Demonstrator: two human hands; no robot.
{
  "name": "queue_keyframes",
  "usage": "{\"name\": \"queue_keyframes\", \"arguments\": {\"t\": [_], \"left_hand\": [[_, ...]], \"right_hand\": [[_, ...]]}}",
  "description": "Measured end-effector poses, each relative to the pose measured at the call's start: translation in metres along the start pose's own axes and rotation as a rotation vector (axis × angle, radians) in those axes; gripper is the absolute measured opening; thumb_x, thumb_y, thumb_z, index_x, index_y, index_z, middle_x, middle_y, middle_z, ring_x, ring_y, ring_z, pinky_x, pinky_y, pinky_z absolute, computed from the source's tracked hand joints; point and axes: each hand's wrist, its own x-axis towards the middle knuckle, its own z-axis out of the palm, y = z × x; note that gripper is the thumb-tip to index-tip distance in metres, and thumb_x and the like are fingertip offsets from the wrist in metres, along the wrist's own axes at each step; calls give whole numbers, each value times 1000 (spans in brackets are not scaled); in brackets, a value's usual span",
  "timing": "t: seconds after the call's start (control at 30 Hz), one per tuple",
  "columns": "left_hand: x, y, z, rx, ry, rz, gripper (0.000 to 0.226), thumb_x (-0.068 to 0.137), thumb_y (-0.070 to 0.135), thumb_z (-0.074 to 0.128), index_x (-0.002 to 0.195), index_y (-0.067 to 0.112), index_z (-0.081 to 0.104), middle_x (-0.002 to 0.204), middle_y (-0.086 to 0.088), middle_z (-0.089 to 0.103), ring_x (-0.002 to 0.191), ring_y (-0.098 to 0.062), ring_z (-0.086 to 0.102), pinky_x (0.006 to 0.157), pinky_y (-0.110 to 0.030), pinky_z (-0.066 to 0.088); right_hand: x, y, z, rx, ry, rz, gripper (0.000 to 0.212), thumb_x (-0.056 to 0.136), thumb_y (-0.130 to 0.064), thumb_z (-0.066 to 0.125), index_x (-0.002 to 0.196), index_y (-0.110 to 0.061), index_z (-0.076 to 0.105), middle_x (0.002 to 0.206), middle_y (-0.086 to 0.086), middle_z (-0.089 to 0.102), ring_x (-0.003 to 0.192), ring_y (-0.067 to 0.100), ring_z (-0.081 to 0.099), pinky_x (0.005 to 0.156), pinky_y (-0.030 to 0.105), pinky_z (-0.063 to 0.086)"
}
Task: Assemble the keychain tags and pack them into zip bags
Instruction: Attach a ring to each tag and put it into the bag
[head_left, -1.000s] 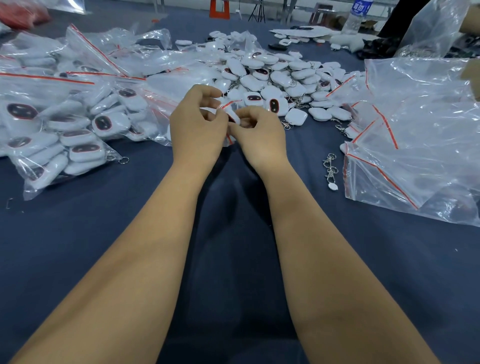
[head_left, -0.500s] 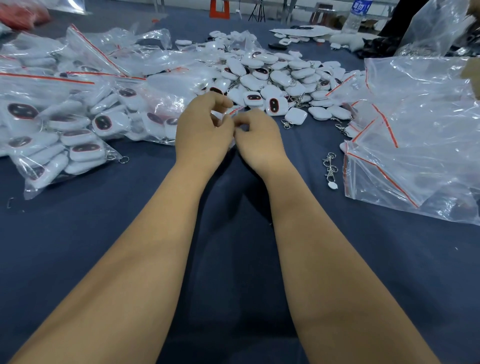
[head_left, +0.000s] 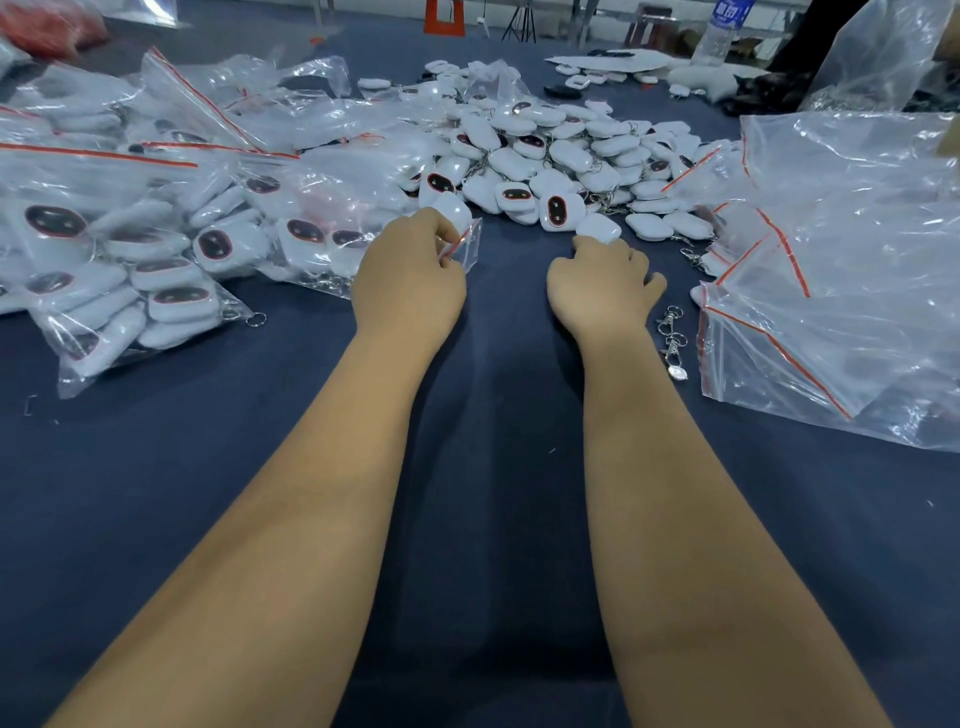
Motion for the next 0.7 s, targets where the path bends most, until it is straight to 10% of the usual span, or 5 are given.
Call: {"name": "queue_keyframes", "arguments": {"t": [0.53, 0.7], "left_hand": [[-1, 1, -2, -173, -79, -36, 37, 86, 7, 46, 94, 33, 71, 82, 8, 62, 66, -8, 53, 60, -25, 40], [-1, 2, -2, -136, -108, -37, 26, 88, 18, 53, 96, 28, 76, 81, 5, 64, 77, -15, 56, 65, -27, 38]], "right_hand": [[-6, -15, -1, 1017, 227, 33, 13, 79, -6, 57, 78, -19, 59, 70, -7, 58, 54, 2, 47, 54, 15, 38], [-10, -29, -6, 1693, -52, 96, 25, 80, 8, 40, 62, -8, 46, 48, 3, 50, 52, 19, 57, 77, 28, 48]]}}
